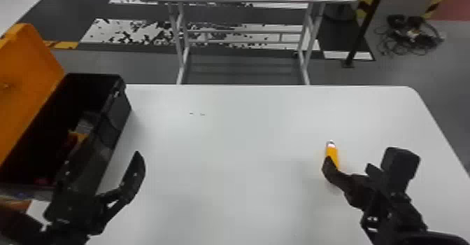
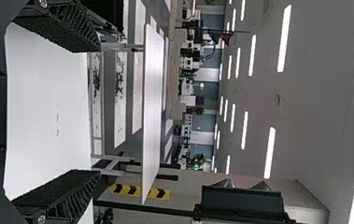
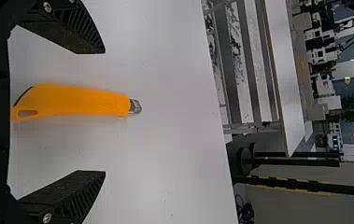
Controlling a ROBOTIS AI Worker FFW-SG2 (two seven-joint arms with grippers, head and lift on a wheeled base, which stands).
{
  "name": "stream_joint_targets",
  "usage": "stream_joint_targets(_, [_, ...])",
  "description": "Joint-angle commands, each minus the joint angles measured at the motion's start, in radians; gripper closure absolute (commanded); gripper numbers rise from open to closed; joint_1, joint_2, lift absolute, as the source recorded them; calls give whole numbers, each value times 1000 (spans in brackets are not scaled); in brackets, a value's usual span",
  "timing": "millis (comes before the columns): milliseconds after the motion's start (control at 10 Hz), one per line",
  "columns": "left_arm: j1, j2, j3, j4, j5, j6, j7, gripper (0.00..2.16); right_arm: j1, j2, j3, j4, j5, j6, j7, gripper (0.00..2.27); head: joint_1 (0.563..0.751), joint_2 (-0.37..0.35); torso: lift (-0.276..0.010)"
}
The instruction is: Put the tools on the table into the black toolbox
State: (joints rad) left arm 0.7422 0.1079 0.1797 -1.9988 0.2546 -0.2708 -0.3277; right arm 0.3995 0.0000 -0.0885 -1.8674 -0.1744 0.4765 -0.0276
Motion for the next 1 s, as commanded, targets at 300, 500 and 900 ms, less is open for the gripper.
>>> stream_joint_targets(300, [-17, 6, 0, 26, 0, 3, 2, 63, -76, 1, 13, 111, 18, -5, 0, 87, 695, 26, -75])
stream_joint_targets(500, [-35, 9, -8, 41, 0, 12, 4, 63, -96, 1, 24, 146, 36, -5, 0, 90, 695, 31, -75])
stream_joint_targets(900, [-37, 9, -12, 57, 0, 12, 1, 63, -102, 1, 41, 163, 56, -2, 6, 215, 695, 40, -75])
